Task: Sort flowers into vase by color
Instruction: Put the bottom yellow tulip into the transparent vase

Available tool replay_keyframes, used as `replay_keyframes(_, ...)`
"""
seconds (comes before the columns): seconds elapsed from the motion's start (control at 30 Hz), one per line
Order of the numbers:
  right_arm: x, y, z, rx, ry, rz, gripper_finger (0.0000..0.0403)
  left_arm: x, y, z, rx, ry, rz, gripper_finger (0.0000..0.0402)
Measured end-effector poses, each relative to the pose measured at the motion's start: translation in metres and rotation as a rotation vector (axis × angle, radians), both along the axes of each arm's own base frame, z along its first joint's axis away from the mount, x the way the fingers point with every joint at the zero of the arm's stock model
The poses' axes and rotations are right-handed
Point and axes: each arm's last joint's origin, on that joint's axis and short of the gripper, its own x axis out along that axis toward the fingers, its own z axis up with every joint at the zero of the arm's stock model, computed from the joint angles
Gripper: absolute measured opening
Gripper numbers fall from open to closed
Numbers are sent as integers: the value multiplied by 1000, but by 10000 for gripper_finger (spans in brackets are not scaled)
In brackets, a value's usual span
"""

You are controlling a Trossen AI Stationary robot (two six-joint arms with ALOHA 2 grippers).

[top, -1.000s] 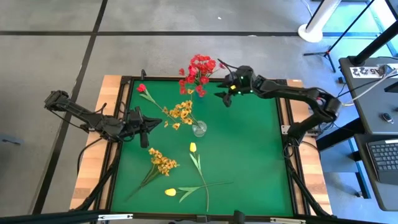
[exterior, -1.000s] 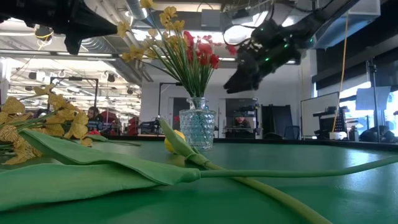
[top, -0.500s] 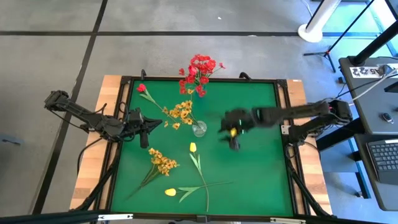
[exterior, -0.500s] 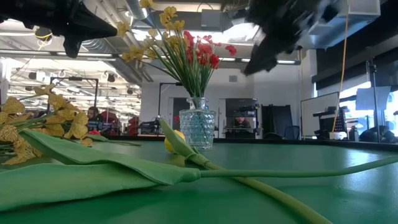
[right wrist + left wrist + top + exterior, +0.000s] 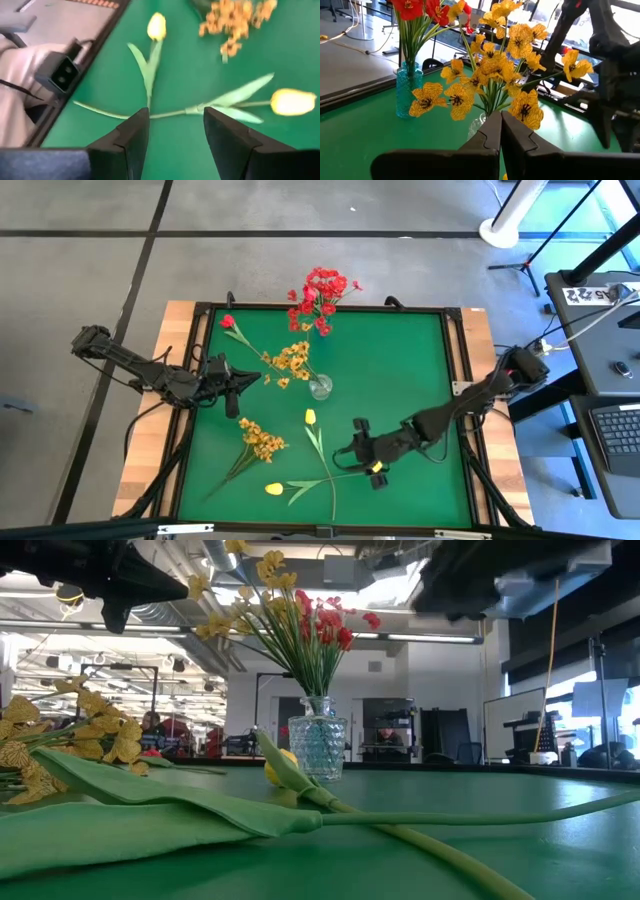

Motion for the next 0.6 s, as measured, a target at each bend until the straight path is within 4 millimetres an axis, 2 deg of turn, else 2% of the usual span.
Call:
replay_keyframes(0.3, 17, 2, -39, 35, 101, -28, 186, -1, 0, -5, 24, 58, 1, 0)
replay_keyframes(0.47, 36, 17, -38, 59, 110, 5, 186, -1, 0, -5, -21, 38, 8, 0)
replay_keyframes(0.6, 52, 27, -41, 12, 184, 28, 186, -1, 0, -5, -24, 36, 8, 0)
